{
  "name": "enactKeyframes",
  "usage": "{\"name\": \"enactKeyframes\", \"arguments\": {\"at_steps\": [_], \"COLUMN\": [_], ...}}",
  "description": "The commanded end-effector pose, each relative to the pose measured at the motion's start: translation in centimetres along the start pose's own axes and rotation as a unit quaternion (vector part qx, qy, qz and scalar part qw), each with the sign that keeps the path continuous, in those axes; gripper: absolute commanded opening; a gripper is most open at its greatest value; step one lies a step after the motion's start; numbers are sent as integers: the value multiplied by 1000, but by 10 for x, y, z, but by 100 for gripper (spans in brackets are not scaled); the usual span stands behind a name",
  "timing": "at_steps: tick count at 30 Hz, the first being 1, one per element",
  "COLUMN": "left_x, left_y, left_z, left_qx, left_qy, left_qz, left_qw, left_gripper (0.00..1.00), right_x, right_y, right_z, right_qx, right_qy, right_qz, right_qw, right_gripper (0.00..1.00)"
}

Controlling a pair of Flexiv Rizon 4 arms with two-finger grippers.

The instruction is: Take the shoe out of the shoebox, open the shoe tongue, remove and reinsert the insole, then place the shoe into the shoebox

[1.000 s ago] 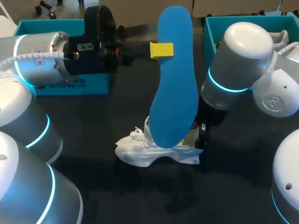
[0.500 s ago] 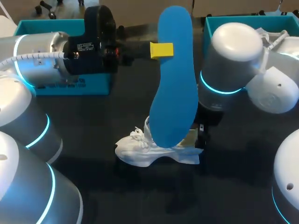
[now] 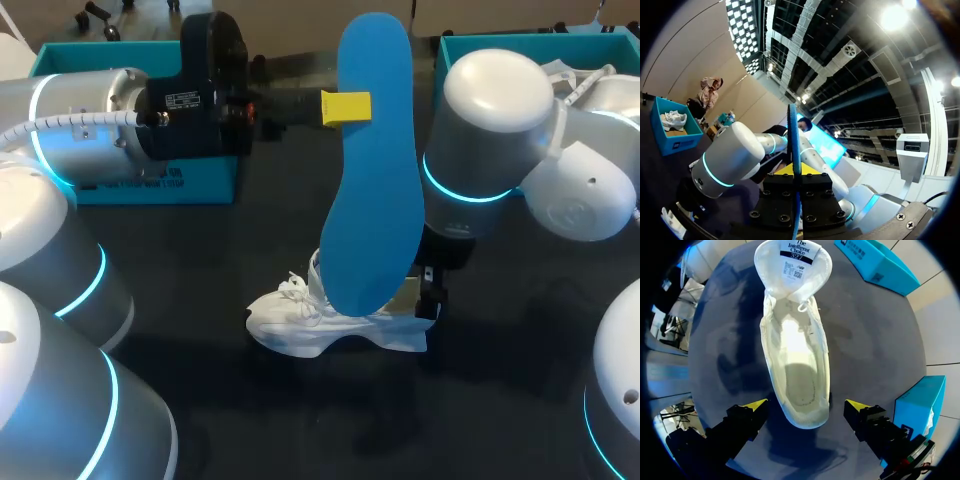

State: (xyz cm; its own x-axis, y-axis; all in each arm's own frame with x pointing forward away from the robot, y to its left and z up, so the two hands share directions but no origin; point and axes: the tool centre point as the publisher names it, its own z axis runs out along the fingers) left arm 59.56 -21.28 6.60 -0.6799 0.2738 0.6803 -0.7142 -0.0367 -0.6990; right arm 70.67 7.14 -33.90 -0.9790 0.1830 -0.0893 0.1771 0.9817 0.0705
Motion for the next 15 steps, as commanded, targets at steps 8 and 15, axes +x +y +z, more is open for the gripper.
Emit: {"name": "enactKeyframes", "arguments": {"at_steps": [8, 15], "left_x": [0, 0], "left_y": [1, 1], "left_z": [1, 1], "left_qx": [1, 1], "left_qy": [0, 0], "left_qz": [0, 0], "left_qw": [1000, 1000], "left_gripper": [0, 0], "right_x": [1, -1], "right_y": [0, 2], "right_z": [0, 2], "right_qx": [0, -2], "right_qy": [-1, 2], "right_qz": [0, -1], "right_qw": [1000, 1000], "right_gripper": [100, 100]}}
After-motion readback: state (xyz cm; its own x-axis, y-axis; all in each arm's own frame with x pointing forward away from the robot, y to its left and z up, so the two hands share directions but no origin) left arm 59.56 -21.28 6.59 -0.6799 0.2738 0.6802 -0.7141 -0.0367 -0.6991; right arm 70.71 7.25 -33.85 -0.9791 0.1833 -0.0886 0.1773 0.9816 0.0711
